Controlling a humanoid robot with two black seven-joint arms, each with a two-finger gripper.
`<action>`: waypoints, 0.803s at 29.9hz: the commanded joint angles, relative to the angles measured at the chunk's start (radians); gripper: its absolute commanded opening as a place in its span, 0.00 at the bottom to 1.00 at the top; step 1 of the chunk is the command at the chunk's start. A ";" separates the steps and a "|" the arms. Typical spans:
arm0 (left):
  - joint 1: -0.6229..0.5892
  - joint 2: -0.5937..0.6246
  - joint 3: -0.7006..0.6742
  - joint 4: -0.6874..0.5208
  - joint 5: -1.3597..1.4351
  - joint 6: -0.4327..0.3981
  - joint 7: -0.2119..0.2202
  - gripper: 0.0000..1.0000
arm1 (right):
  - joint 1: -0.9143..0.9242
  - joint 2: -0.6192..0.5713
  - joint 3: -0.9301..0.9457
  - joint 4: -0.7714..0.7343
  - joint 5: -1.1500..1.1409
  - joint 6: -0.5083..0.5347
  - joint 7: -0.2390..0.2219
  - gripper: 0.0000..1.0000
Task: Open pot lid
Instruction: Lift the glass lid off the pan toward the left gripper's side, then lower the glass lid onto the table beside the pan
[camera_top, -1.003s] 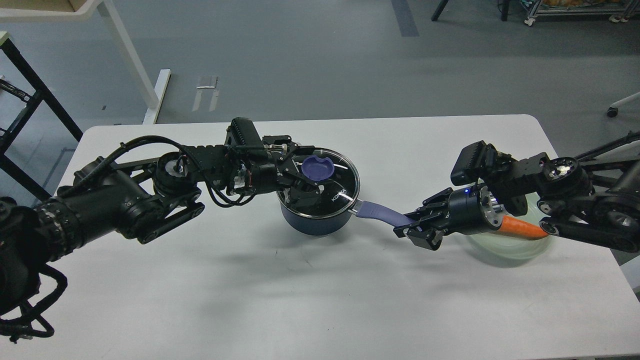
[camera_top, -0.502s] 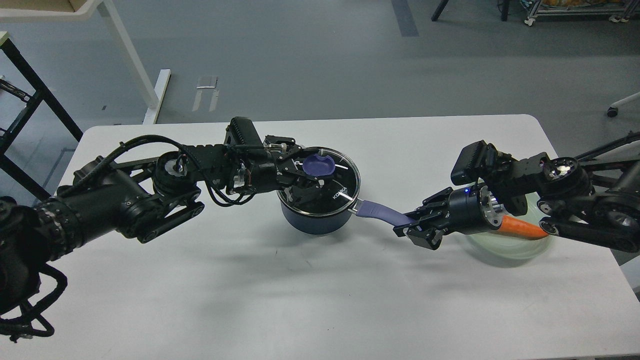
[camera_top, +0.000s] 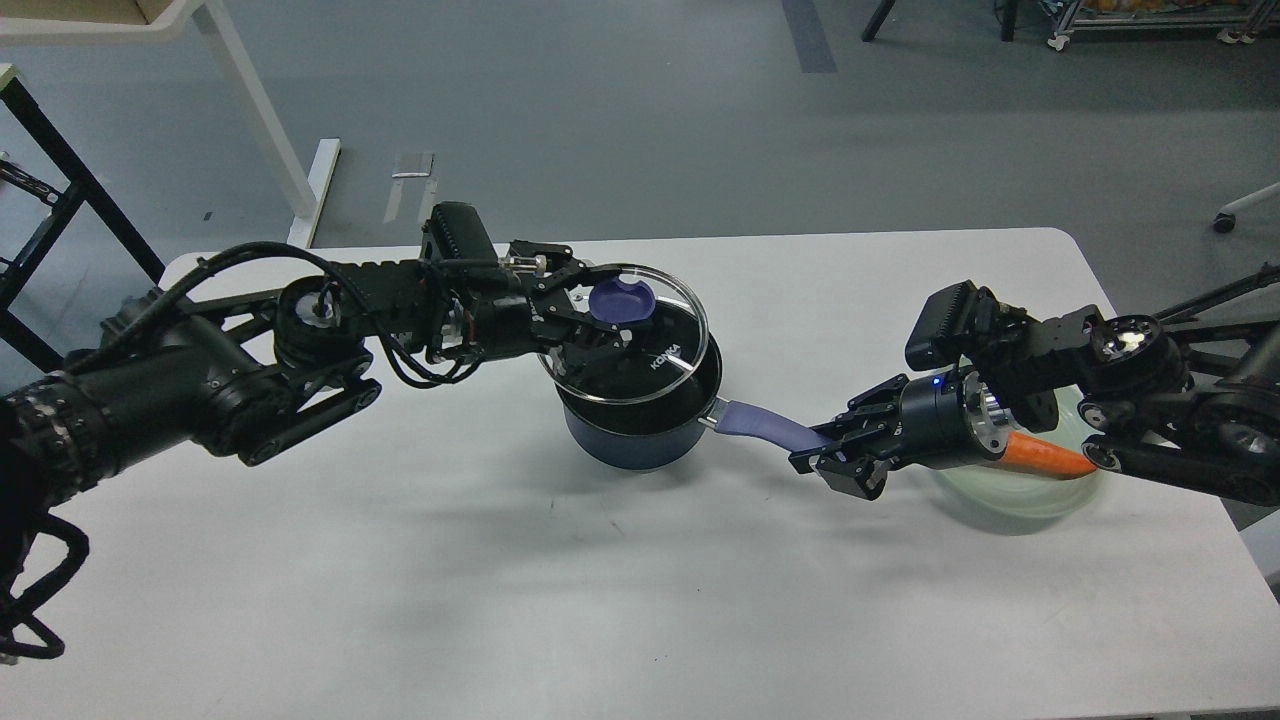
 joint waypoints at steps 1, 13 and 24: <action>0.013 0.152 0.004 -0.105 -0.033 0.031 0.000 0.48 | 0.000 -0.002 0.000 0.000 0.000 0.000 0.000 0.32; 0.289 0.439 0.006 -0.180 -0.102 0.273 0.000 0.49 | 0.000 -0.003 0.000 0.000 0.000 0.000 0.000 0.32; 0.454 0.434 0.006 -0.006 -0.099 0.302 0.000 0.50 | -0.001 -0.006 0.000 -0.001 0.000 -0.001 0.000 0.33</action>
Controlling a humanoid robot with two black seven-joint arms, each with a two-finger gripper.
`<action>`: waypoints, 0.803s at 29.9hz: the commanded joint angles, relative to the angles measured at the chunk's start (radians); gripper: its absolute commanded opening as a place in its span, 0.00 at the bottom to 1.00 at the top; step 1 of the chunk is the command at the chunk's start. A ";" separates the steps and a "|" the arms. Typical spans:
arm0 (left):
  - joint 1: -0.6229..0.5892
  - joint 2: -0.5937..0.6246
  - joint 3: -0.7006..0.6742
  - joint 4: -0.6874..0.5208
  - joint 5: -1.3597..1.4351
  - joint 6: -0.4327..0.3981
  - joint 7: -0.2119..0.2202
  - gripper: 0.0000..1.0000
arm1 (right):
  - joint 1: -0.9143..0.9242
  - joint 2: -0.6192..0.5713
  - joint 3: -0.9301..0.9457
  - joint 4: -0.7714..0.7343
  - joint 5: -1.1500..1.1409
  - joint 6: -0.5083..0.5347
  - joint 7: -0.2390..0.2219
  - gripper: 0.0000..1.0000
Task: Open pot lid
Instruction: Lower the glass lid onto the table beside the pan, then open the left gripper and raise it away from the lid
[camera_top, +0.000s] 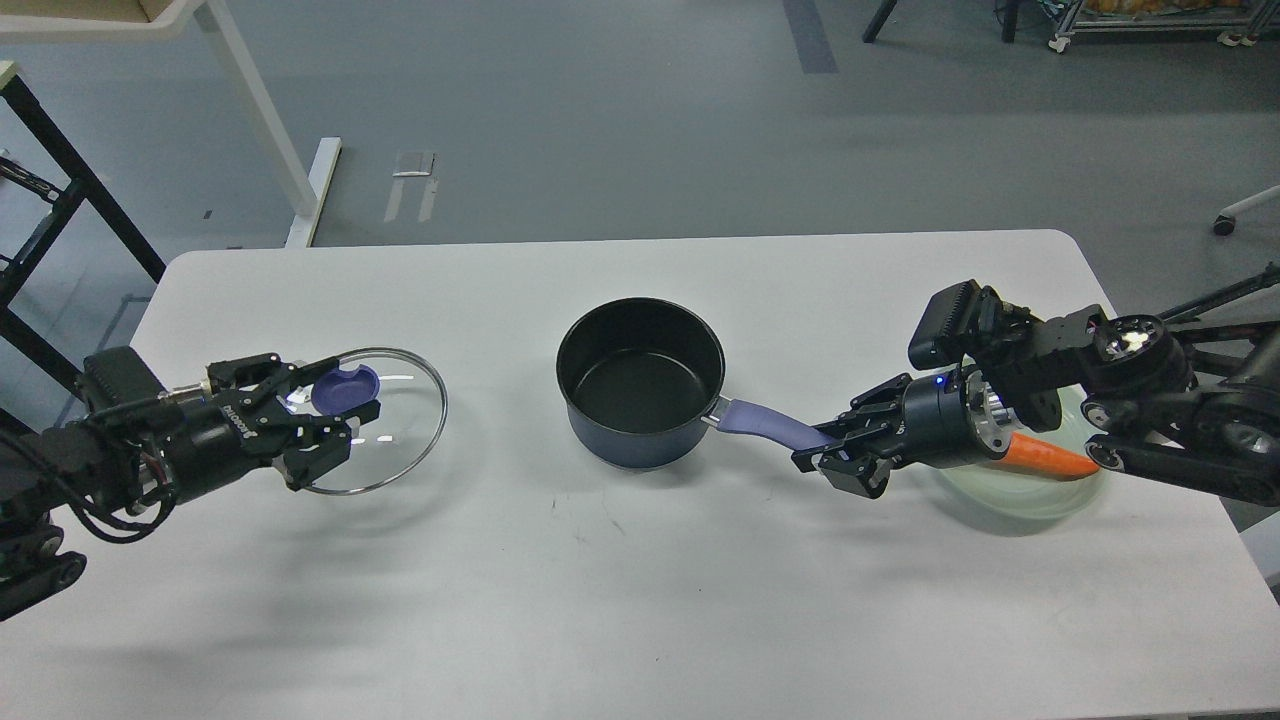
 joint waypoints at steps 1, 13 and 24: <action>0.043 -0.006 0.000 0.070 0.002 0.000 0.000 0.50 | -0.001 0.000 0.000 -0.001 0.000 -0.001 0.000 0.32; 0.052 -0.017 0.048 0.101 -0.014 0.000 0.000 0.74 | -0.002 -0.006 0.000 0.001 0.000 -0.006 0.000 0.33; 0.023 -0.026 0.043 0.045 -0.090 0.000 0.000 0.98 | -0.002 -0.008 0.000 0.001 0.000 -0.007 0.000 0.33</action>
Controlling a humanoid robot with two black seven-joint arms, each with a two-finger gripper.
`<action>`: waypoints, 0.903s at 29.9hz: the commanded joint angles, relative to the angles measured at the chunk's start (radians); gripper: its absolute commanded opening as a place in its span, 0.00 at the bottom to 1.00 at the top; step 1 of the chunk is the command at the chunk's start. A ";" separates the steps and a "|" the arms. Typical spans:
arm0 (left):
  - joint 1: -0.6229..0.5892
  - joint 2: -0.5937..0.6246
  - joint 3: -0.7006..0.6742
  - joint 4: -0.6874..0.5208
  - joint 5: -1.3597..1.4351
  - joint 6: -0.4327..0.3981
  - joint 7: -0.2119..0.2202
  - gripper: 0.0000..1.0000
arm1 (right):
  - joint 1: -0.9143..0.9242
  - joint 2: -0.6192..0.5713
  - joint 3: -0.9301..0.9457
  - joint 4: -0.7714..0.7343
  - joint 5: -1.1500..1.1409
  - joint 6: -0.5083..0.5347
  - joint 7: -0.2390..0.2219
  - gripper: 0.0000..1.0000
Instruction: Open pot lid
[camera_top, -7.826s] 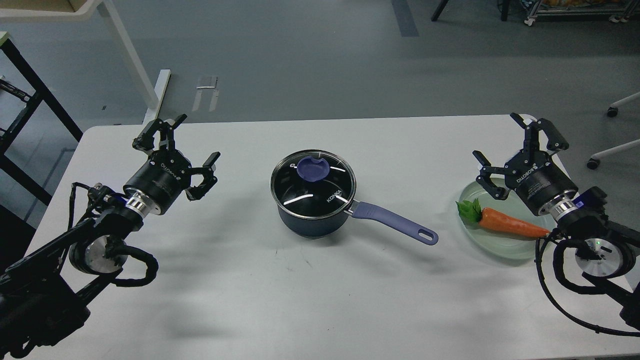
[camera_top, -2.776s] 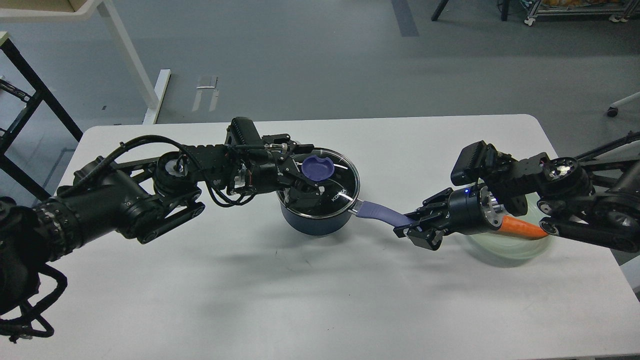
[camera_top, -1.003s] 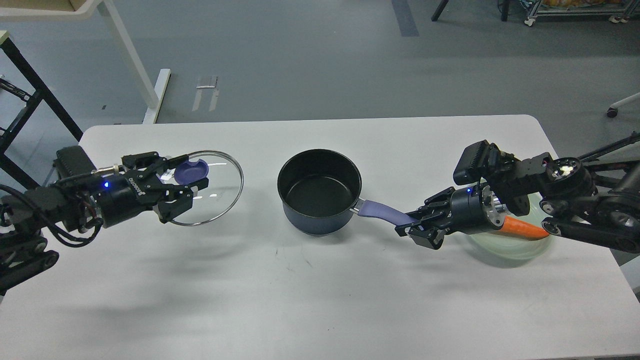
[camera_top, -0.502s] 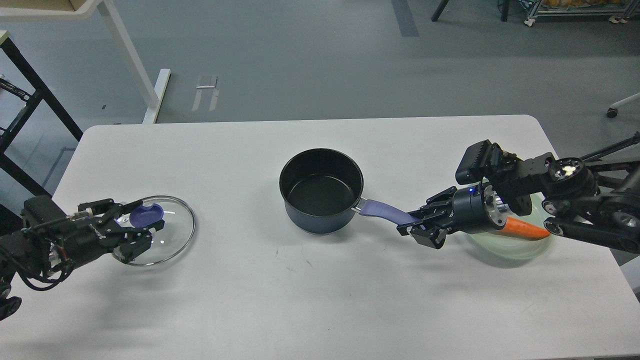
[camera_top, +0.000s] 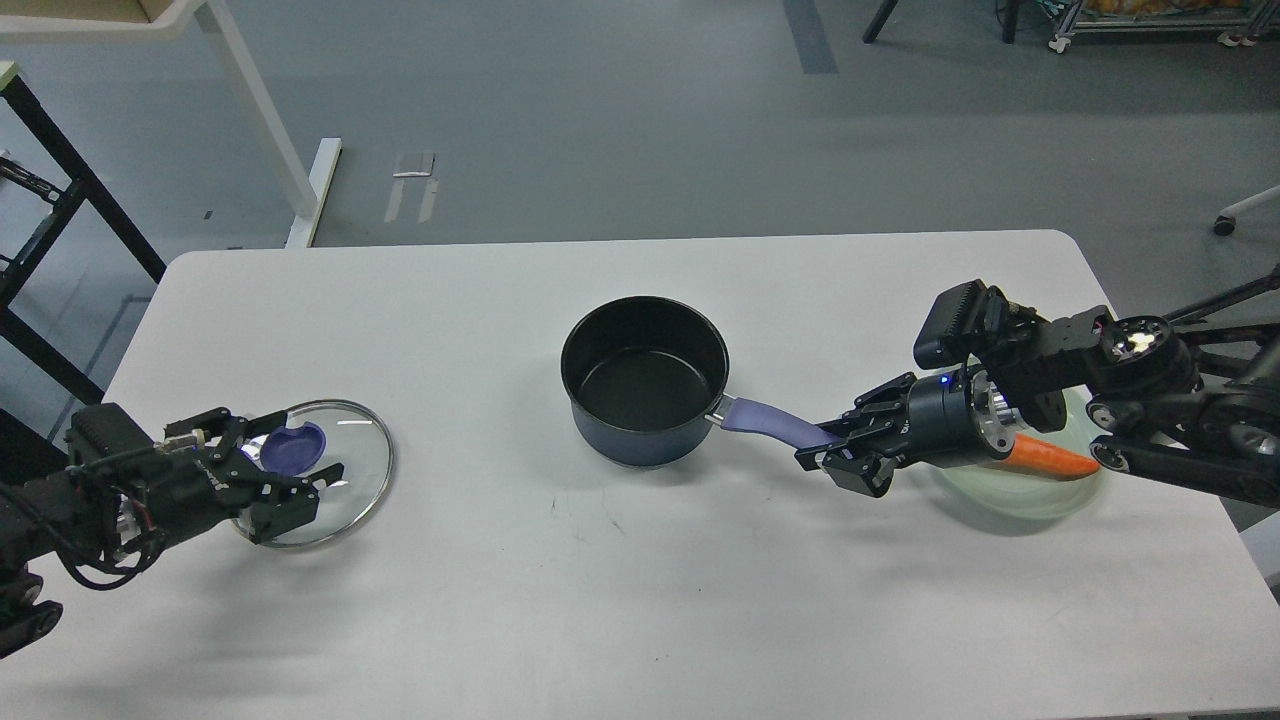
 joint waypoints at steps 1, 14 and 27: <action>-0.020 0.020 -0.002 -0.060 -0.075 0.001 0.000 0.99 | 0.000 0.000 0.000 0.000 0.000 0.000 0.000 0.33; -0.393 0.108 -0.023 -0.208 -1.094 -0.508 0.000 0.99 | 0.000 0.000 0.000 0.000 0.000 0.000 0.000 0.35; -0.399 -0.009 -0.045 -0.174 -1.452 -0.572 0.000 0.99 | 0.025 -0.147 0.040 0.090 0.020 0.000 0.000 0.97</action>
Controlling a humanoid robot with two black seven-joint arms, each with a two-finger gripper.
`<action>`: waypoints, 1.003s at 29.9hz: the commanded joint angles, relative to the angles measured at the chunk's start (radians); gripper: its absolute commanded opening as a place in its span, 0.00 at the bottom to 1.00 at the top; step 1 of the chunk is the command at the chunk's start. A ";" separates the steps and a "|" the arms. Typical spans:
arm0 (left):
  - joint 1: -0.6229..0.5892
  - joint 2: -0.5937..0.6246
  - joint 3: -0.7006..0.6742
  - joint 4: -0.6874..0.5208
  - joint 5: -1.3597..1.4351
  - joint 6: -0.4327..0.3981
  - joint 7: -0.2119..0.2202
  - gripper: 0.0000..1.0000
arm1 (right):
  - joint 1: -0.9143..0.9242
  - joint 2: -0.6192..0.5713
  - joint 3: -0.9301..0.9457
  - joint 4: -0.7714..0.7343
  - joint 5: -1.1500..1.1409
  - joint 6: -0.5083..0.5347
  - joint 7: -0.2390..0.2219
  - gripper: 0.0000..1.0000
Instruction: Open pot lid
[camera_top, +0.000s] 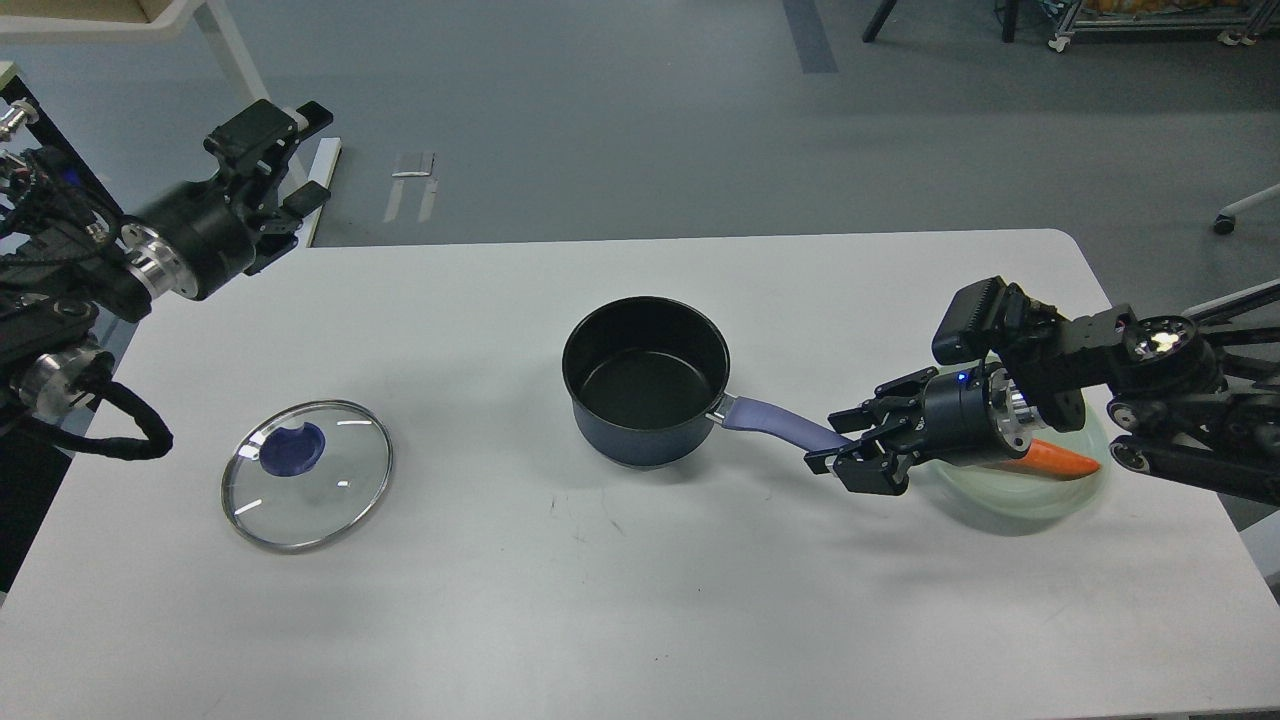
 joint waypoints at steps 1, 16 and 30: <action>0.001 -0.017 -0.023 0.000 -0.017 0.001 0.000 0.99 | 0.013 -0.098 0.042 0.046 0.014 0.000 0.000 0.97; 0.121 -0.167 -0.107 0.089 -0.215 -0.015 0.000 0.99 | -0.213 -0.279 0.415 0.055 1.042 -0.055 0.000 0.99; 0.378 -0.320 -0.492 0.103 -0.244 -0.153 0.092 0.99 | -0.404 -0.064 0.570 -0.012 1.629 0.024 0.000 0.99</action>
